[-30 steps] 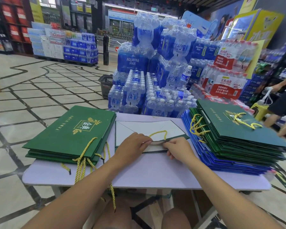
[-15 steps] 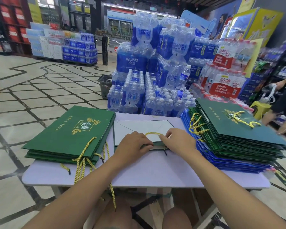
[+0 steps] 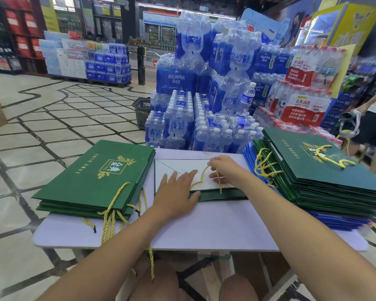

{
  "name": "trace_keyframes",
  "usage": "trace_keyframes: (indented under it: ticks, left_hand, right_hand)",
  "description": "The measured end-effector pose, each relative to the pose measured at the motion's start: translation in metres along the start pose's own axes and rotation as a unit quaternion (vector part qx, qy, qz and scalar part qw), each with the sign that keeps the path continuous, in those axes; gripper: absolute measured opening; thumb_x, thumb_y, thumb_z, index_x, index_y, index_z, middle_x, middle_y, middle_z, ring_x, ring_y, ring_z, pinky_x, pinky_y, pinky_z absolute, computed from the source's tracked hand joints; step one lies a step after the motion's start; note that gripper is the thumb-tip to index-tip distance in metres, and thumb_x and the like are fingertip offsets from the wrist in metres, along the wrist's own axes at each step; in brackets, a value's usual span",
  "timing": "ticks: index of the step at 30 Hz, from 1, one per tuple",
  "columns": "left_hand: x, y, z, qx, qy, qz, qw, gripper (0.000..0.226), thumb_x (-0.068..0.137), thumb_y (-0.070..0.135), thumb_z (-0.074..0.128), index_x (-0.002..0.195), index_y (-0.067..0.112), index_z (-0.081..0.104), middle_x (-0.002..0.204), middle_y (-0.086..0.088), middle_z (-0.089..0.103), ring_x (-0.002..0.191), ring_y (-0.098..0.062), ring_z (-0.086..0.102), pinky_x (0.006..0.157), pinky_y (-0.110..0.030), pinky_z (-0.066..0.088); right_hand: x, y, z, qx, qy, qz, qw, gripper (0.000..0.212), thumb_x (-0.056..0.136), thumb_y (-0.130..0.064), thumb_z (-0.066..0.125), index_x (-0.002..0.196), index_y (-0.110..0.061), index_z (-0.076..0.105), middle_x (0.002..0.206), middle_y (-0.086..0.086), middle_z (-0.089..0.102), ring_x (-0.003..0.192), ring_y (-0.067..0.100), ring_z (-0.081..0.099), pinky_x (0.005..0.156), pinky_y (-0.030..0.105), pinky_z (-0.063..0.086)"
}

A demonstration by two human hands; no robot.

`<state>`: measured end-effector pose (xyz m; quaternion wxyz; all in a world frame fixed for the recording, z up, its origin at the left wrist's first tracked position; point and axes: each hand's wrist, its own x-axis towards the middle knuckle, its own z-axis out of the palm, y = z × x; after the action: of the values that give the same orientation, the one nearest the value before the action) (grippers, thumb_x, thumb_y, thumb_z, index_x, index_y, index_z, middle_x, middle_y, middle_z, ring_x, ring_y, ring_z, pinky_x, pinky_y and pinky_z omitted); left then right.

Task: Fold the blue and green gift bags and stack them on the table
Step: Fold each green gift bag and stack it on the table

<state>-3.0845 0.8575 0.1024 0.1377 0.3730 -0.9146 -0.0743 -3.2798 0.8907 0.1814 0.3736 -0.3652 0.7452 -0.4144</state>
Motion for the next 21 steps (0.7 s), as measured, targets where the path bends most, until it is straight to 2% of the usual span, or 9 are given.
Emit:
trace_keyframes:
  ticks: [2,4,7,10,12,13,15,18,21]
  left_hand:
    - [0.001,0.001,0.000,0.005,-0.024,0.009,1.000,0.074,0.098,0.068,0.029,0.162,0.039,0.005,0.171,0.003,0.019,0.159,-0.024,0.008,0.126,-0.055,0.001]
    - [0.001,0.000,0.000,0.018,-0.052,0.011,0.998,0.088,0.090,0.083,0.024,0.162,0.038,0.006,0.172,0.003,0.013,0.159,-0.022,0.003,0.126,-0.056,-0.002]
    - [0.003,0.000,-0.001,0.033,-0.075,0.005,0.997,0.100,0.081,0.093,0.027,0.162,0.036,0.009,0.172,0.004,0.012,0.159,-0.022,0.004,0.126,-0.057,0.000]
    - [0.009,0.001,-0.006,0.054,-0.079,0.009,0.995,0.091,0.082,0.089,0.030,0.155,0.035,0.027,0.166,0.002,0.028,0.155,-0.026,0.020,0.122,-0.059,0.016]
    - [0.012,0.005,-0.013,0.094,-0.060,0.036,0.993,0.080,0.084,0.087,0.033,0.142,0.032,0.042,0.146,0.002,0.049,0.138,-0.028,0.043,0.104,-0.052,0.038]
    - [0.012,0.008,-0.017,0.119,-0.041,0.055,0.990,0.073,0.087,0.084,0.034,0.135,0.030,0.048,0.134,0.003,0.057,0.126,-0.028,0.053,0.090,-0.045,0.043]
    - [0.014,0.016,-0.026,0.155,0.003,0.092,0.984,0.059,0.096,0.074,0.032,0.122,0.027,0.056,0.118,0.004,0.066,0.107,-0.029,0.064,0.071,-0.038,0.039]
    - [0.023,0.026,-0.049,0.160,0.069,0.092,0.980,0.049,0.105,0.062,0.027,0.113,0.026,0.060,0.110,-0.002,0.073,0.097,-0.032,0.069,0.066,-0.036,0.035]
    - [0.035,0.031,-0.089,0.124,0.169,0.052,0.976,0.047,0.108,0.057,0.025,0.115,0.029,0.062,0.103,-0.004,0.074,0.093,-0.033,0.070,0.067,-0.037,0.042]
  right_hand:
    - [0.014,-0.005,0.005,0.000,-0.002,-0.012,1.000,0.021,0.099,-0.017,0.063,0.120,-0.016,0.063,0.100,0.006,0.061,0.074,0.018,0.061,0.062,0.030,0.053]
    - [0.030,-0.006,0.008,-0.023,0.038,-0.016,0.999,0.014,0.100,-0.016,0.061,0.111,-0.020,0.068,0.095,0.006,0.062,0.072,0.019,0.055,0.058,0.028,0.050]
    - [0.047,-0.003,0.011,-0.057,0.085,0.004,0.995,0.012,0.098,-0.016,0.063,0.102,-0.022,0.073,0.097,0.009,0.068,0.080,0.023,0.062,0.072,0.036,0.059]
    - [0.045,-0.002,0.015,-0.112,0.090,-0.015,0.990,0.010,0.097,-0.023,0.064,0.099,-0.021,0.073,0.096,0.005,0.072,0.085,0.021,0.069,0.074,0.036,0.060]
    - [0.035,-0.006,0.013,-0.181,0.085,-0.055,0.978,0.014,0.097,-0.027,0.061,0.095,-0.021,0.073,0.098,0.001,0.073,0.090,0.021,0.067,0.075,0.035,0.055]
    - [0.028,-0.009,0.010,-0.221,0.084,-0.073,0.969,0.015,0.096,-0.029,0.060,0.098,-0.022,0.073,0.101,0.000,0.072,0.095,0.022,0.066,0.080,0.036,0.053]
    - [0.014,-0.017,0.004,-0.279,0.099,-0.108,0.949,0.020,0.094,-0.032,0.059,0.107,-0.025,0.073,0.112,-0.001,0.071,0.108,0.024,0.063,0.091,0.038,0.051]
    - [-0.012,-0.037,-0.009,-0.313,0.185,-0.226,0.904,0.028,0.092,-0.030,0.058,0.116,-0.028,0.073,0.125,-0.001,0.069,0.118,0.027,0.060,0.098,0.044,0.049]
    - [-0.040,-0.060,-0.024,-0.280,0.312,-0.400,0.815,0.030,0.092,-0.030,0.057,0.117,-0.022,0.072,0.125,0.001,0.065,0.119,0.026,0.057,0.100,0.049,0.046]
